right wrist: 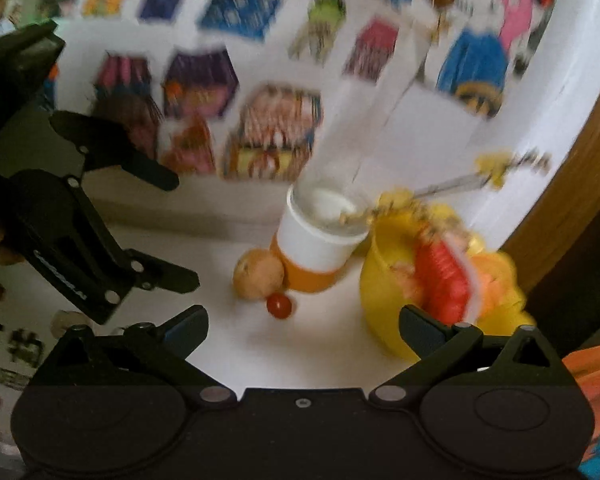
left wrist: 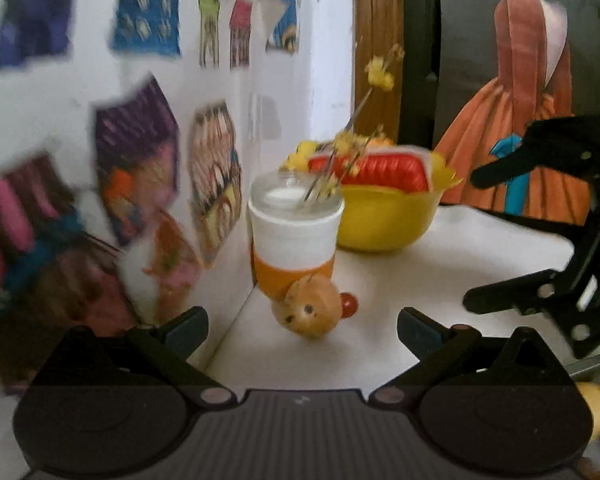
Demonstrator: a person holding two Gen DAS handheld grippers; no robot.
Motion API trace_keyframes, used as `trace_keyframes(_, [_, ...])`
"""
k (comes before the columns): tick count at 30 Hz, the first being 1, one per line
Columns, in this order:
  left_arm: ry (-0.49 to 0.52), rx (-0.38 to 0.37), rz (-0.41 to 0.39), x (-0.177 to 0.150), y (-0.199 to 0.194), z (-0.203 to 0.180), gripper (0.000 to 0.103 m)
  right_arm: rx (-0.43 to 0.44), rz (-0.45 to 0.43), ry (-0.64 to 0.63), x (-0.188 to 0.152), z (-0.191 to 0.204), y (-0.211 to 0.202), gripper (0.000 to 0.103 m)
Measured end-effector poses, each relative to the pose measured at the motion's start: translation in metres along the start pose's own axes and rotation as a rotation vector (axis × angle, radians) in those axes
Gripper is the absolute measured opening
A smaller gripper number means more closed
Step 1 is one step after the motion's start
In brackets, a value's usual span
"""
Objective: Organize fruits
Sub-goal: 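Reach the left tool to the spotted tan fruit while the right tool reaches the red cherry tomato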
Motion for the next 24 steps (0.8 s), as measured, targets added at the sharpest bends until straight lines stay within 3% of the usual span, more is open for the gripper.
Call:
trace_keyframes(4, [-0.006,0.003,0.008,-0.008,0.021,0.002,0.102,0.017,-0.006,-0.004,-0.015,-0.001,0.03,0.091])
trace_keyframes(11, [-0.029,-0.015,-0.008,-0.007,0.044,-0.002,0.09,0.083,0.005,-0.078,-0.025,0.007,0.059,0.082])
trace_keyframes(18, [-0.084,-0.009,0.022,-0.008,0.069,0.007,0.073,0.098,-0.008,-0.092,-0.023,0.004,0.082,0.063])
trace_keyframes(24, [-0.117,-0.037,0.043,-0.007,0.081,0.01,0.068,0.127,-0.018,-0.102,-0.02,0.004,0.097,0.053])
Point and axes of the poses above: each gripper's, at about its wrist camera, not at the fingertips, and y roughly the way its jaws point, z to its left, x to its top, the point moved 2 cm from there along y, roughly the way its jaws point, and after that the axes turned 3 degrees about -z, right-handed, at the moved point
